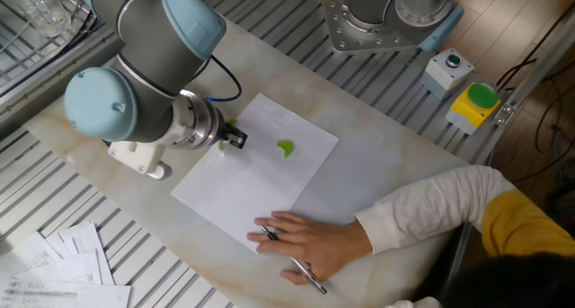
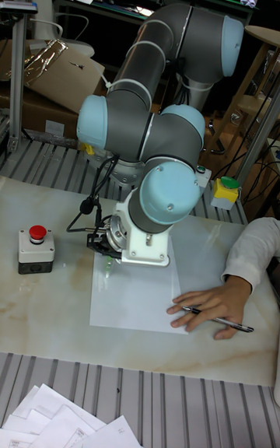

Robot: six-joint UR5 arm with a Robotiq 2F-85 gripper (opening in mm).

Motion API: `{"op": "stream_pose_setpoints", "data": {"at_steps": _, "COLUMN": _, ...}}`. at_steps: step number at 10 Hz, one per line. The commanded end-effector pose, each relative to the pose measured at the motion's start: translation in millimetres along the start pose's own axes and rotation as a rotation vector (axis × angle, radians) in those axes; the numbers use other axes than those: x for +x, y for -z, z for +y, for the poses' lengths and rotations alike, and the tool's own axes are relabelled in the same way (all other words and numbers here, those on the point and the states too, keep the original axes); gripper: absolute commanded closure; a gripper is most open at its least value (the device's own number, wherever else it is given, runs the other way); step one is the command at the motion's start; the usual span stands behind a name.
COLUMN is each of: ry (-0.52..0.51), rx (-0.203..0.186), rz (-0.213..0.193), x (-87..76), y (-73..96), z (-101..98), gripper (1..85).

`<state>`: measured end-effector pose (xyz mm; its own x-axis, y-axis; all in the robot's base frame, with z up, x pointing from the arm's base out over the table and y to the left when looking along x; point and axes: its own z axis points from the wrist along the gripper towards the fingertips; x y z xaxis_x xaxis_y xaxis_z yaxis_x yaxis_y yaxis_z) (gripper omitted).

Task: Use the correction tape on paper

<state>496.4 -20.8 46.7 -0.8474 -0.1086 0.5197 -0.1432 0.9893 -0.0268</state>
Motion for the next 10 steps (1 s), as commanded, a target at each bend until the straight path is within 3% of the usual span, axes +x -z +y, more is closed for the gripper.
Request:
{"op": "stream_pose_setpoints", "data": {"at_steps": 1, "ry": 0.003, "rx": -0.022, "rz": -0.006, "x": -5.5, "y": 7.7, "z": 5.5, "gripper": 84.7}}
{"op": "stream_pose_setpoints", "data": {"at_steps": 6, "ry": 0.005, "rx": -0.001, "rz": 0.004, "x": -9.8, "y": 5.7, "z": 0.8, "gripper": 84.7}}
{"op": "stream_pose_setpoints", "data": {"at_steps": 10, "ry": 0.006, "rx": -0.012, "rz": 0.0, "x": -12.3, "y": 3.8, "z": 3.3, "gripper": 84.7}}
